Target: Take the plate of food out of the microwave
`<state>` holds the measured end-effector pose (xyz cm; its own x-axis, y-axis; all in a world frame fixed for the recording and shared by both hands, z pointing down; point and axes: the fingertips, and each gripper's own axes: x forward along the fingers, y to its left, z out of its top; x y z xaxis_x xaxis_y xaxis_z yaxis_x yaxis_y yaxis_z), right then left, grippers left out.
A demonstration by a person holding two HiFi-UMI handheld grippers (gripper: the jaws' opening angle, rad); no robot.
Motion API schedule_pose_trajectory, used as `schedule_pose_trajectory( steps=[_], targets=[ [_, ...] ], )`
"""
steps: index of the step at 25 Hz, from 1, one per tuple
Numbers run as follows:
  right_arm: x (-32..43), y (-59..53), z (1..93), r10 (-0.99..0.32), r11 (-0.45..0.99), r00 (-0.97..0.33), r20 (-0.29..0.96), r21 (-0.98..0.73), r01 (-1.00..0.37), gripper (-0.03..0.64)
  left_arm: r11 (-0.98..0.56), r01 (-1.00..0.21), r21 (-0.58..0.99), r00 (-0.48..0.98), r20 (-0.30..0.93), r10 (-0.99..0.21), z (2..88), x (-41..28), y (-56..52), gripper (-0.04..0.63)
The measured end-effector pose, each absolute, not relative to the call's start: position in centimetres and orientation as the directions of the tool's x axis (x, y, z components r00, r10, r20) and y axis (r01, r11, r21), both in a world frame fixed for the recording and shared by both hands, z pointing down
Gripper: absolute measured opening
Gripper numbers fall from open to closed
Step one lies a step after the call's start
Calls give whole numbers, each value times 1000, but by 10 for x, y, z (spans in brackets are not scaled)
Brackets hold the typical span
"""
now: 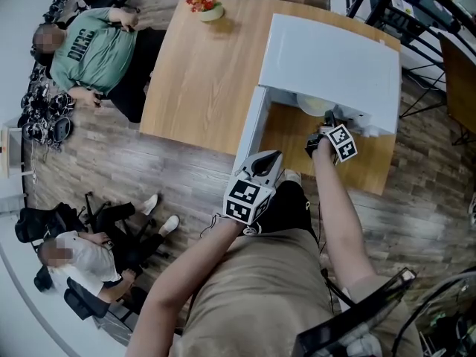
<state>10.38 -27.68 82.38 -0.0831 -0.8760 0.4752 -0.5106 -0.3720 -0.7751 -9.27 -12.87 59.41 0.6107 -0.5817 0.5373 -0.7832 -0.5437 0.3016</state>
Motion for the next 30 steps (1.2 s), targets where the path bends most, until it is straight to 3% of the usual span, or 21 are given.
schedule_pose_trajectory(
  steps=[9,21,25,29,30],
  targets=[
    [98,-274,804,-912,-319,-131,388,-874,-366,18,-547,-785,291,608,531,-590,588,-87,-119,5],
    [95,-271,832,-880,-330,-178,441,-835,-440,20,-542,-793,277,596,536,-598,587,-87,-119,5],
    [85,-279,838,-871,-312,-224,437,-845,-435,132,-537,-799,270,588,539,-603,588,-87,-126,5],
    [79,-275,850,-843,-347,-259,471,-845,-407,122,-533,-800,274,586,545,-599,590,-84,-123,5],
    [78,-276,848,-846,-346,-267,461,-857,-383,56,-534,-800,273,587,544,-600,589,-84,-124,5]
  ],
)
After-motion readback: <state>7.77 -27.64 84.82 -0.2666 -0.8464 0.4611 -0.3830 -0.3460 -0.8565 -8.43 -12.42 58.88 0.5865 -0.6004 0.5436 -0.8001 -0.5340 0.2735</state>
